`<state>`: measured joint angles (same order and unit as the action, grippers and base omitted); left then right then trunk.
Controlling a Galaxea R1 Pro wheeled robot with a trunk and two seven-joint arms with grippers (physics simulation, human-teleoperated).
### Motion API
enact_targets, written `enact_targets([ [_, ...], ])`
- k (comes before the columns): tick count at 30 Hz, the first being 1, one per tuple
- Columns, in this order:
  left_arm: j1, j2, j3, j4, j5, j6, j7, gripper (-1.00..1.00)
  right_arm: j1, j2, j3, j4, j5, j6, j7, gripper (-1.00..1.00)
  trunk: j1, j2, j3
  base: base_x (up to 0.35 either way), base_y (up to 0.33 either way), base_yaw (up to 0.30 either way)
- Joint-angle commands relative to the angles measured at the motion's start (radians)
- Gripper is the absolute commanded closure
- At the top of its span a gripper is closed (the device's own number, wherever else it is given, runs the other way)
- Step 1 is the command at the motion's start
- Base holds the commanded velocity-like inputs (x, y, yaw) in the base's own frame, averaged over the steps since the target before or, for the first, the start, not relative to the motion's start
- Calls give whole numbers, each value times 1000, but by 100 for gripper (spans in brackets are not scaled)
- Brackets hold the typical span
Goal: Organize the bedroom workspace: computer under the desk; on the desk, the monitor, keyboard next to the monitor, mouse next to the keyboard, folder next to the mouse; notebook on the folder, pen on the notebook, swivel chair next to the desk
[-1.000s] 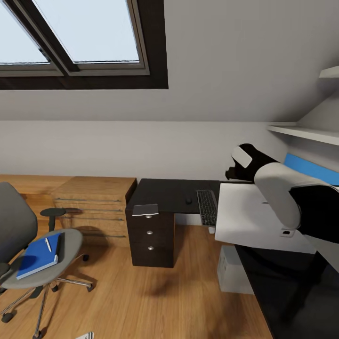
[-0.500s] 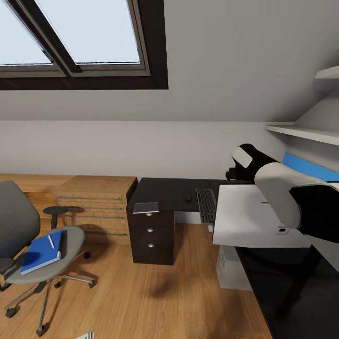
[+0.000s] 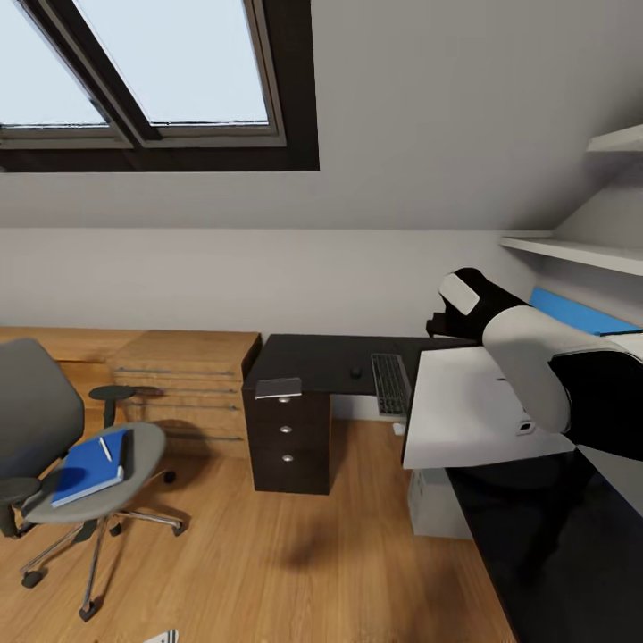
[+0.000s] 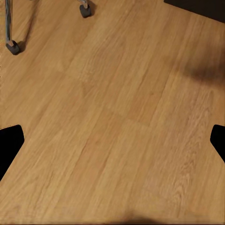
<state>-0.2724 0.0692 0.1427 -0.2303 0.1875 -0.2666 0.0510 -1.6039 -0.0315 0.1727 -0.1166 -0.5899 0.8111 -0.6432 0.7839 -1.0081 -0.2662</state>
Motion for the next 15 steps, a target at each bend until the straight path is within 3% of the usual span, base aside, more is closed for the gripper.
enact_targets([
  [1, -1, 0, -3, 0, 8, -3, 1, -100, 0, -1, 7, -4, -11, 7, -6, -100, 0, -1, -1, -196, 0, 0],
  [15, -1, 0, -3, 1, 7, -3, 1, -100, -1, 2, 7, -8, -13, 7, -5, -100, 0, -1, -1, -128, 0, 0],
])
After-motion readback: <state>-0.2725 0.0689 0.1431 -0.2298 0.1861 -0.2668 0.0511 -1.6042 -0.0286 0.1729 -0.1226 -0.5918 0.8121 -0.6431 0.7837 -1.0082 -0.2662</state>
